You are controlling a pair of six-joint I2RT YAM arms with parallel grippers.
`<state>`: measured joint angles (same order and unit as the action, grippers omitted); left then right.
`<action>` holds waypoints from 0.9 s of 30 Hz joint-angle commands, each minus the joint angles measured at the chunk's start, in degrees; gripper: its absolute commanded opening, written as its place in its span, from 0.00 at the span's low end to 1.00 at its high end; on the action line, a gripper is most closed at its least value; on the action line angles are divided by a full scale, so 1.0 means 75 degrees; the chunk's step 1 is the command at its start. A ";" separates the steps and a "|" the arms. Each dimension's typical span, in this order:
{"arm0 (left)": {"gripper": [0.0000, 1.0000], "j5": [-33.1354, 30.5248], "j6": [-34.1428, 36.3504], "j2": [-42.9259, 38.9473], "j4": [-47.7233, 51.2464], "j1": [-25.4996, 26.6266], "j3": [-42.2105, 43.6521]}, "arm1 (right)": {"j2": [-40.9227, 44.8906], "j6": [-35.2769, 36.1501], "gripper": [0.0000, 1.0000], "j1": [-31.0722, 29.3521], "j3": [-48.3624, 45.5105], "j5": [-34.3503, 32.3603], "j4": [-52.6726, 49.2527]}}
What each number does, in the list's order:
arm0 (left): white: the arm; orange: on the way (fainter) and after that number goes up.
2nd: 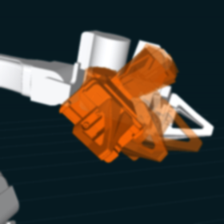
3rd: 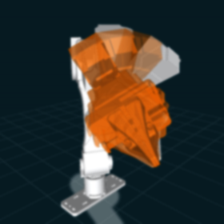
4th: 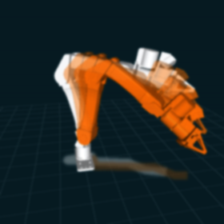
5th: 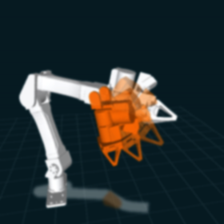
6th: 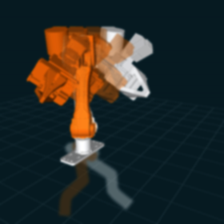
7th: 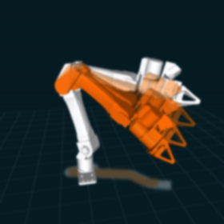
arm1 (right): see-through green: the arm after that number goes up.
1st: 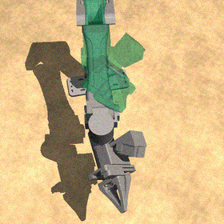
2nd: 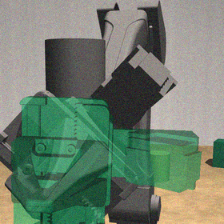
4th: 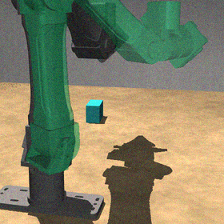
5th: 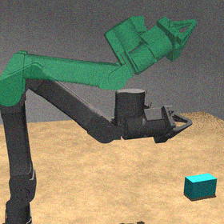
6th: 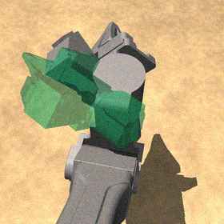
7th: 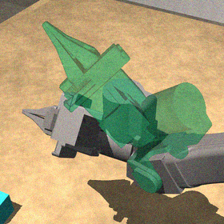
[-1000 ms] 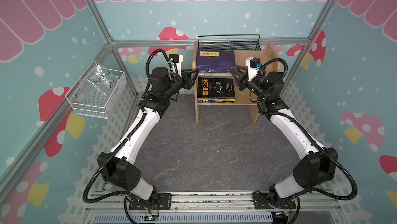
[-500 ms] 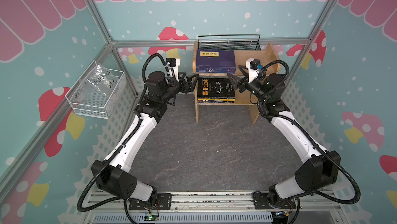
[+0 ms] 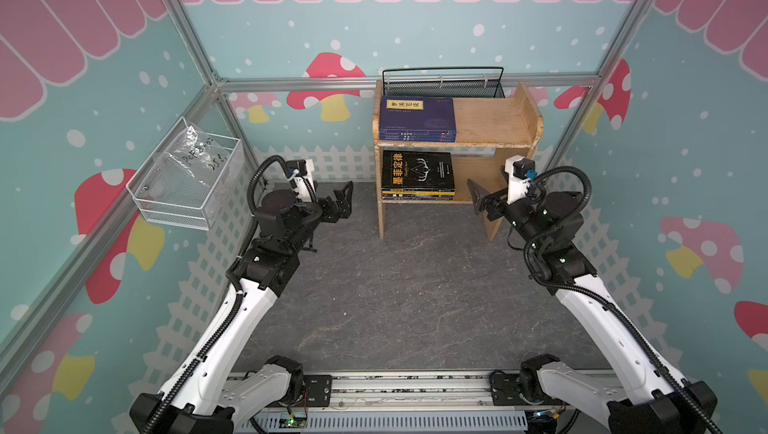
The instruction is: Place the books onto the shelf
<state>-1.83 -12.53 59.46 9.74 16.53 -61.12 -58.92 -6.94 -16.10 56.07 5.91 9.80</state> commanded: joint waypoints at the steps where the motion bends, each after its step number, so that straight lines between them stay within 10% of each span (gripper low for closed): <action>1: 0.99 -0.2074 0.0264 -0.0395 0.0210 -0.0083 0.0864 | 0.0664 0.0090 0.95 0.0031 -0.0990 -0.1988 -0.0481; 12: 0.99 -0.3669 0.0965 -0.0506 -0.4573 -0.0578 0.4679 | 0.0347 -0.0786 0.99 0.0124 -0.2860 -0.5491 -0.0137; 27: 0.99 -0.3006 0.1304 0.2055 -0.8617 -0.1387 0.6227 | -0.1316 -0.0303 1.00 0.1087 -0.4609 -0.5028 0.4432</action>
<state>-26.24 -4.27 72.60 -44.53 7.09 -16.08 -66.72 -10.76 -9.63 23.31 -34.35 31.20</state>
